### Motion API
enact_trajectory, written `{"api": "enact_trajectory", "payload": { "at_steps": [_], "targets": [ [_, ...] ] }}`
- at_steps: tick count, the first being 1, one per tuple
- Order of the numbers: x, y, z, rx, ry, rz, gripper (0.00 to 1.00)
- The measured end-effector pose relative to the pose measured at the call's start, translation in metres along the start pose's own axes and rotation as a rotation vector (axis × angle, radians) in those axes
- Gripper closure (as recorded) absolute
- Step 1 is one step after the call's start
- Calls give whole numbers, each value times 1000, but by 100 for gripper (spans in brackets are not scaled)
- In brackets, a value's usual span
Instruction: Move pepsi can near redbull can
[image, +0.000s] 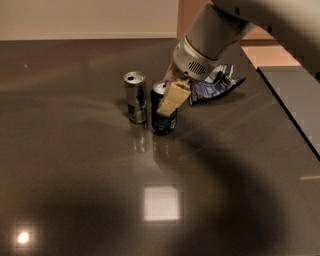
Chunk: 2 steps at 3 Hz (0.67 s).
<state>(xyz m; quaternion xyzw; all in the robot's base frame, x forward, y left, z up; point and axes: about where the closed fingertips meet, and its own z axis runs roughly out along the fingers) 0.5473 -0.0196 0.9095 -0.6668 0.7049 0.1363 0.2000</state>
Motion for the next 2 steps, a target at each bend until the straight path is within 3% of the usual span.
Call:
{"api": "enact_trajectory", "payload": {
  "at_steps": [2],
  "targets": [
    [5, -6, 7, 4, 19, -8, 54]
  ]
}}
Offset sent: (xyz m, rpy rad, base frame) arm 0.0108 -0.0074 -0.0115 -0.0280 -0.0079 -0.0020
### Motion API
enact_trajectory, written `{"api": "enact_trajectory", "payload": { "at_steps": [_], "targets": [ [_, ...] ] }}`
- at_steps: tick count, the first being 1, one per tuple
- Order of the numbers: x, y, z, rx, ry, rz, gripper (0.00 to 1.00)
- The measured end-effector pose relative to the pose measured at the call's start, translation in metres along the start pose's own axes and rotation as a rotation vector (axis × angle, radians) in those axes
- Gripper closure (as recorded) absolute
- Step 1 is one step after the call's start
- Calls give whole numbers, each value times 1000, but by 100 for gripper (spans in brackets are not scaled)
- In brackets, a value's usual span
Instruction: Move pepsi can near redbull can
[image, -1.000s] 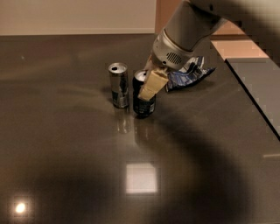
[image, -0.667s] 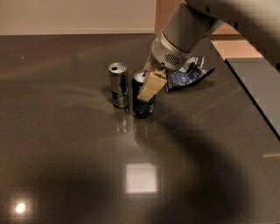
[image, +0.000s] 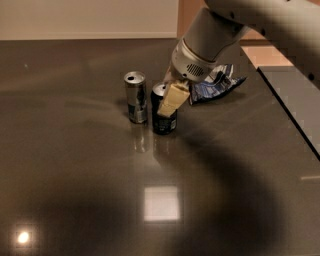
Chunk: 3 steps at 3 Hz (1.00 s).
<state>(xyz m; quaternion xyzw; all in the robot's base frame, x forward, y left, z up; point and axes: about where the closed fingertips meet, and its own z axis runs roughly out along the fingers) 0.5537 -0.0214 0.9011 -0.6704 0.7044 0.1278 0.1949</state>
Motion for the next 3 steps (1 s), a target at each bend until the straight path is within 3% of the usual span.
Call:
{"api": "enact_trajectory", "payload": {
  "at_steps": [2, 3],
  "targets": [
    [-2, 1, 1, -1, 0, -4, 8],
    [-3, 1, 2, -2, 0, -6, 0]
  ]
}}
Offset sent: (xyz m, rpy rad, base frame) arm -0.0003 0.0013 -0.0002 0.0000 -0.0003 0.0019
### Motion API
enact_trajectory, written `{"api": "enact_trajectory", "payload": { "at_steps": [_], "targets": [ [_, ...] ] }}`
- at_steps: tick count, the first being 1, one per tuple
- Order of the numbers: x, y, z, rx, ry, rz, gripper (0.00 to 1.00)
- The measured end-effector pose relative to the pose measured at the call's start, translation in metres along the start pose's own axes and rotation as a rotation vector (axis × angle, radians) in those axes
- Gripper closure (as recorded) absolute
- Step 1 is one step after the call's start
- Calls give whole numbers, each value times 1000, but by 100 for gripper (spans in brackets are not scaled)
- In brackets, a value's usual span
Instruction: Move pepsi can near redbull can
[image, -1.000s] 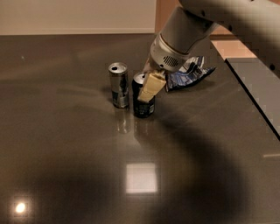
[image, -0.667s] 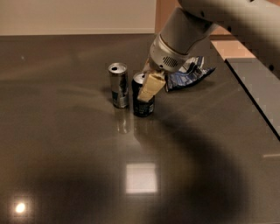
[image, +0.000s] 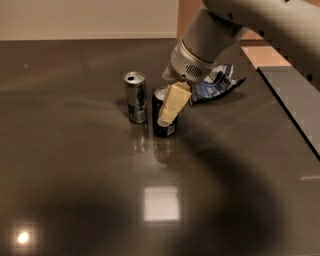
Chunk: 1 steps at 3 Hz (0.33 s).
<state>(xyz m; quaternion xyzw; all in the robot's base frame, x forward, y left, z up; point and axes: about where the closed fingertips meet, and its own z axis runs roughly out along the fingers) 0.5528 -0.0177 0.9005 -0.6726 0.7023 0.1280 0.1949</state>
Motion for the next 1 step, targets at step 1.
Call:
{"api": "enact_trajectory", "payload": {
  "at_steps": [1],
  "targets": [
    [0, 0, 0, 0, 0, 0, 0]
  ]
}}
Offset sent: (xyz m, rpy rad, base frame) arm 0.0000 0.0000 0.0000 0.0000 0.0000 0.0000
